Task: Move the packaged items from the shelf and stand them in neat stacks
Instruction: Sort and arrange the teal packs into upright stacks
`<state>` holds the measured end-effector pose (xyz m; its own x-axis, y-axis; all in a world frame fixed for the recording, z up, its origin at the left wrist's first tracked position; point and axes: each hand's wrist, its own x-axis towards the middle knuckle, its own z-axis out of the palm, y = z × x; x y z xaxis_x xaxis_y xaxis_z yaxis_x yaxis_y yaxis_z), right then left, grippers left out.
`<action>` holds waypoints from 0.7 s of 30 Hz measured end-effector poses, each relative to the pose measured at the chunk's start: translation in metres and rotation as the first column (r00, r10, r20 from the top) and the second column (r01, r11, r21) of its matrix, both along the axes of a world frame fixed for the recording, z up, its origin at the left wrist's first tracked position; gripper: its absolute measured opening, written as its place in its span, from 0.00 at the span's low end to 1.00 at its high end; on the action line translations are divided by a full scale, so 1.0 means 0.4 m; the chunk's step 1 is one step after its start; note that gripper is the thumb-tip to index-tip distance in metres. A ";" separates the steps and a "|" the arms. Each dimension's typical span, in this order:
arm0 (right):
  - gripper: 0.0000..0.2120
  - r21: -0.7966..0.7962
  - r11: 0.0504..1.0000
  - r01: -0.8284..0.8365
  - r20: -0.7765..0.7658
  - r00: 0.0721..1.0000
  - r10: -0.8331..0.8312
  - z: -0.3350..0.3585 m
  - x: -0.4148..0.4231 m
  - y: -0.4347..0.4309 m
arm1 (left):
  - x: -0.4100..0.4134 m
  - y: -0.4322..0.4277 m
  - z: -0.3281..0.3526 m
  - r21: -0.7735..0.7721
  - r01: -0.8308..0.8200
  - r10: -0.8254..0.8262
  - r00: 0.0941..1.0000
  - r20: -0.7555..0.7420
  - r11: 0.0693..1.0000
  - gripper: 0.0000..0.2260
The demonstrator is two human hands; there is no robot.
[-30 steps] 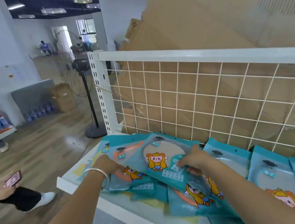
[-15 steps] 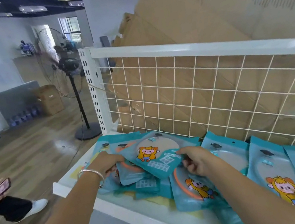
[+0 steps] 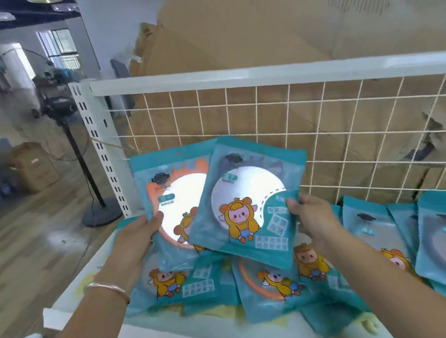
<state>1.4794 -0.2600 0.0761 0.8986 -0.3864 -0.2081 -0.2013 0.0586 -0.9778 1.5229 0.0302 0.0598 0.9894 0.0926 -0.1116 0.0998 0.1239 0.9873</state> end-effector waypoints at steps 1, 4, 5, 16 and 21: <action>0.07 0.014 0.999 0.034 0.035 0.999 -0.034 0.012 -0.017 -0.028 | -0.009 -0.027 0.012 0.003 0.039 -0.039 0.999 0.038 0.999 0.05; 0.08 0.069 0.983 0.171 0.113 0.977 -0.178 0.037 -0.075 -0.141 | -0.038 -0.140 0.043 -0.038 0.177 -0.172 0.979 0.110 0.983 0.07; 0.09 0.090 0.968 0.234 0.132 0.961 -0.244 0.045 -0.102 -0.184 | -0.045 -0.189 0.045 -0.057 0.223 -0.215 0.970 0.115 0.973 0.09; 0.12 -0.098 0.718 0.689 0.254 0.715 -0.651 0.042 -0.653 -0.702 | -0.277 -0.836 0.030 -0.104 0.599 -0.591 0.801 0.097 0.794 0.08; 0.14 -0.115 0.596 0.795 0.261 0.603 -0.754 0.053 -0.937 -0.871 | -0.477 -1.101 0.021 -0.087 0.707 -0.695 0.707 0.129 0.702 0.09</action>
